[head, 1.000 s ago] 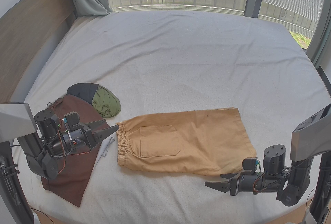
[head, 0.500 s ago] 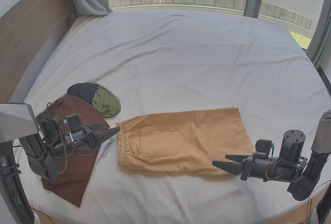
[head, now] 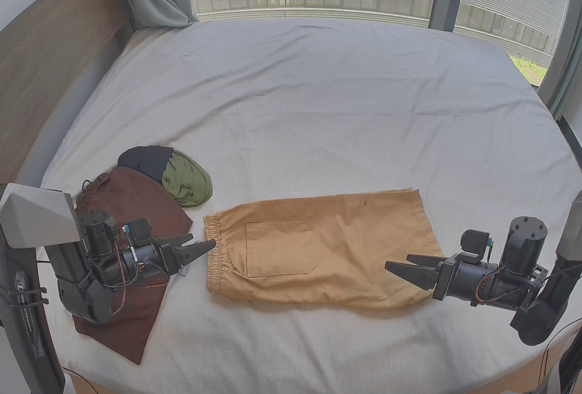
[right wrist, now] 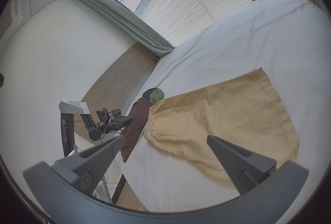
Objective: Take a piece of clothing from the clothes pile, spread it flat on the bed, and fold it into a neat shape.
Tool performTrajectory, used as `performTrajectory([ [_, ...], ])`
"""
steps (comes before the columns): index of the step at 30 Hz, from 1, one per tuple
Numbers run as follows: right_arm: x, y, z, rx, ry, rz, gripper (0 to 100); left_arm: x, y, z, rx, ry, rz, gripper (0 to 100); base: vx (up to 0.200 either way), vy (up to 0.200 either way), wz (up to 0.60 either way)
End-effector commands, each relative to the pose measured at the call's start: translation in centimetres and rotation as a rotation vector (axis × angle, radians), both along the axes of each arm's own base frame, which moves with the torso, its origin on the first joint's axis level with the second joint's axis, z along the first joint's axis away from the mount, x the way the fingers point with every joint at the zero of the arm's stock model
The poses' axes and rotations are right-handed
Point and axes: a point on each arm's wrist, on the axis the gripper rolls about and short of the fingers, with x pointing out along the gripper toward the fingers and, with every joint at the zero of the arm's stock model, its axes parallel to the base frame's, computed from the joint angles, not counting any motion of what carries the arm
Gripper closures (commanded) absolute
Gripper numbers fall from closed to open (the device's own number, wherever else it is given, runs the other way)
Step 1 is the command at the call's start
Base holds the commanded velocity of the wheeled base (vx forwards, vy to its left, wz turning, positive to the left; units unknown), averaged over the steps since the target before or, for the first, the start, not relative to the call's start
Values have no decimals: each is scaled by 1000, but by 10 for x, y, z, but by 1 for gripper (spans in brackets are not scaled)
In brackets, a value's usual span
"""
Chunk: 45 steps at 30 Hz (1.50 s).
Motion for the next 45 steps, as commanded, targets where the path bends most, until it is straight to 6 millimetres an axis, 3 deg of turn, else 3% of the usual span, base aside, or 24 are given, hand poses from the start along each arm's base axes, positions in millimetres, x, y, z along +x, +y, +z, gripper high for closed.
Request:
performTrajectory([
  [1,0,0,-1,-1,2,1,0,2,-1,-23,2,69,-3,0,0,0,0],
  [12,2,1,-9,-16,29,2,0,8,-7,-60,20,150,-2,0,0,0,0],
  [20,2,3,-10,-18,30,10,0,12,-13,-73,24,179,30,0,0,0,0],
  [35,4,3,-14,-23,42,6,0,21,-43,-65,-99,277,155,0,0,0,0],
  [40,4,3,-14,-23,42,3,0,23,-60,-52,-166,291,203,0,0,0,0],
  [45,5,2,-14,-23,42,1,0,26,-64,-51,-175,281,221,0,0,0,0],
])
